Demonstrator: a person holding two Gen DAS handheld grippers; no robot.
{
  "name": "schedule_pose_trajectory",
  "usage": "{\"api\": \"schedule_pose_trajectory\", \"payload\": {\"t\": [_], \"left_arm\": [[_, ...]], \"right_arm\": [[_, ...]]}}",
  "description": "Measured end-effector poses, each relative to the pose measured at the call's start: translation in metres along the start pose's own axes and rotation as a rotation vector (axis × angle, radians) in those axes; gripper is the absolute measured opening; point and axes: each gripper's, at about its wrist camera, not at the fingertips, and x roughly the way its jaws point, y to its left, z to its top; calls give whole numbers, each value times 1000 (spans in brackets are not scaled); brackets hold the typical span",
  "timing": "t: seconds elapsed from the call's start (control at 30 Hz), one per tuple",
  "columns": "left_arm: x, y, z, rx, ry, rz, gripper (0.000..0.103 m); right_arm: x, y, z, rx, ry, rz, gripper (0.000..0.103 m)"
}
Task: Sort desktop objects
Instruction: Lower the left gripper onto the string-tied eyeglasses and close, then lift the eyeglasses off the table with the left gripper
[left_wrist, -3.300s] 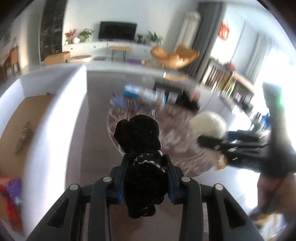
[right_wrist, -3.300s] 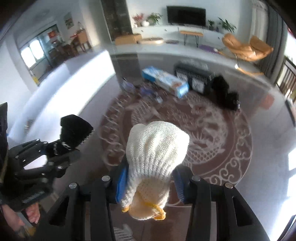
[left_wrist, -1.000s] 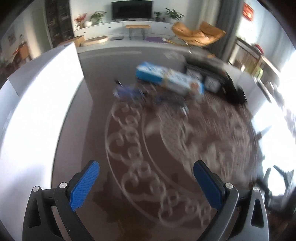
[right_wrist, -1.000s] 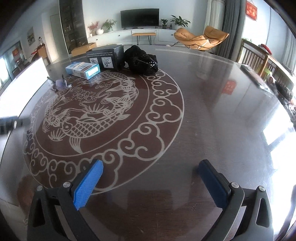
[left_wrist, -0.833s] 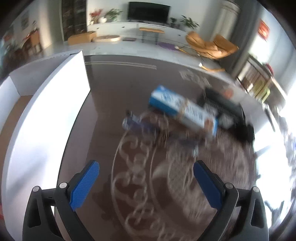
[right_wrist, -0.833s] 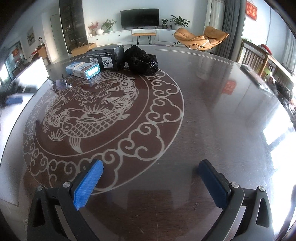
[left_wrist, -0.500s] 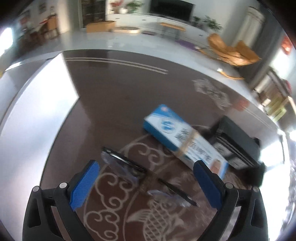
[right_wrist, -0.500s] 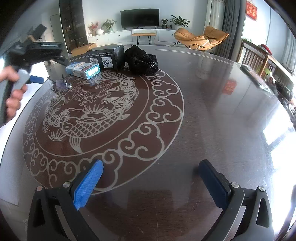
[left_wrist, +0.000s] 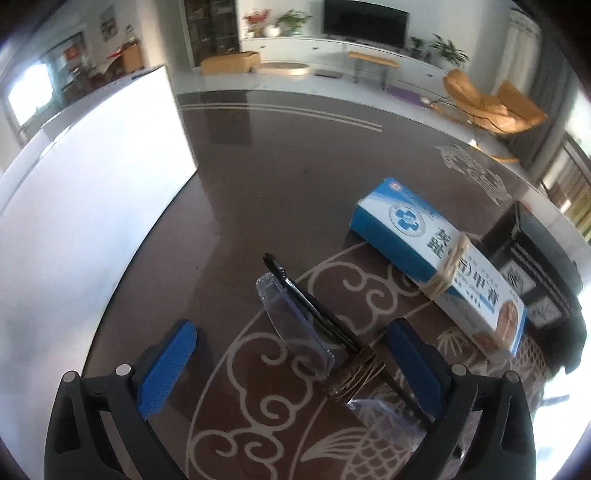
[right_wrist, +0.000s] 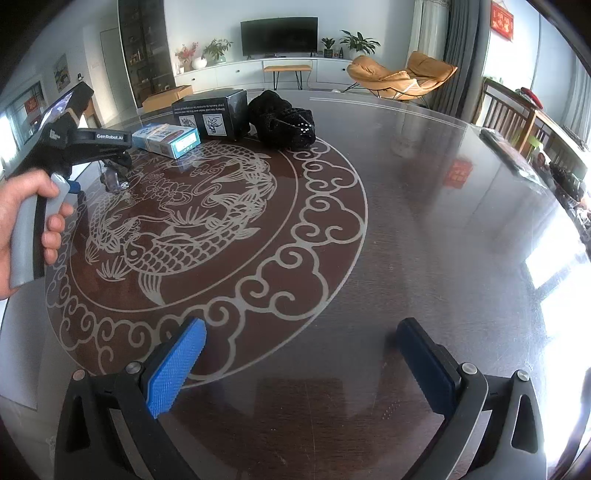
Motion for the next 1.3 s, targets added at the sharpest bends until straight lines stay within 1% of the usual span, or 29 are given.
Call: {"api": "schedule_pose_trajectory", "payload": {"t": [0.03, 0.1, 0.13, 0.17, 0.2, 0.23, 0.27, 0.4, 0.5, 0.63, 0.8, 0.93, 0.97, 1.0, 1.03, 1.07, 1.1, 1.3], "left_arm": [[-1, 3, -2, 8, -8, -1, 103], [-7, 10, -5, 12, -43, -3, 84], [-12, 13, -8, 20, -67, -6, 66], [-14, 16, -10, 29, -74, -10, 54], [-16, 18, -11, 38, -77, -17, 48], [-18, 21, -15, 51, -84, -23, 36], [-20, 24, -17, 61, -87, -26, 30], [-30, 31, -31, 113, -105, -46, 30], [-42, 40, -49, 164, -116, -71, 30], [-65, 59, -87, 249, -128, -108, 30], [-89, 90, -133, 284, -143, -161, 30], [-96, 99, -149, 312, -156, -185, 32], [-97, 100, -152, 321, -161, -182, 39], [-97, 101, -152, 324, -170, -151, 45], [-96, 101, -148, 319, -176, -114, 62], [-96, 103, -149, 313, -170, -117, 70], [-97, 105, -151, 312, -161, -134, 71], [-97, 105, -153, 316, -160, -130, 73]], "right_arm": [[0, 0, 0, 0, 0, 0, 103], [0, 0, 0, 0, 0, 0, 103], [0, 0, 0, 0, 0, 0, 103], [0, 0, 0, 0, 0, 0, 103], [0, 0, 0, 0, 0, 0, 103], [0, 0, 0, 0, 0, 0, 103], [0, 0, 0, 0, 0, 0, 103], [0, 0, 0, 0, 0, 0, 103], [0, 0, 0, 0, 0, 1, 103], [0, 0, 0, 1, 0, 0, 103], [0, 0, 0, 1, 0, 0, 103], [0, 0, 0, 1, 0, 0, 103], [0, 0, 0, 1, 0, 0, 103], [0, 0, 0, 1, 0, 0, 103], [0, 0, 0, 1, 0, 0, 103], [0, 0, 0, 1, 0, 0, 103], [0, 0, 0, 1, 0, 0, 103], [-1, 0, 1, 1, 0, -2, 103]]}}
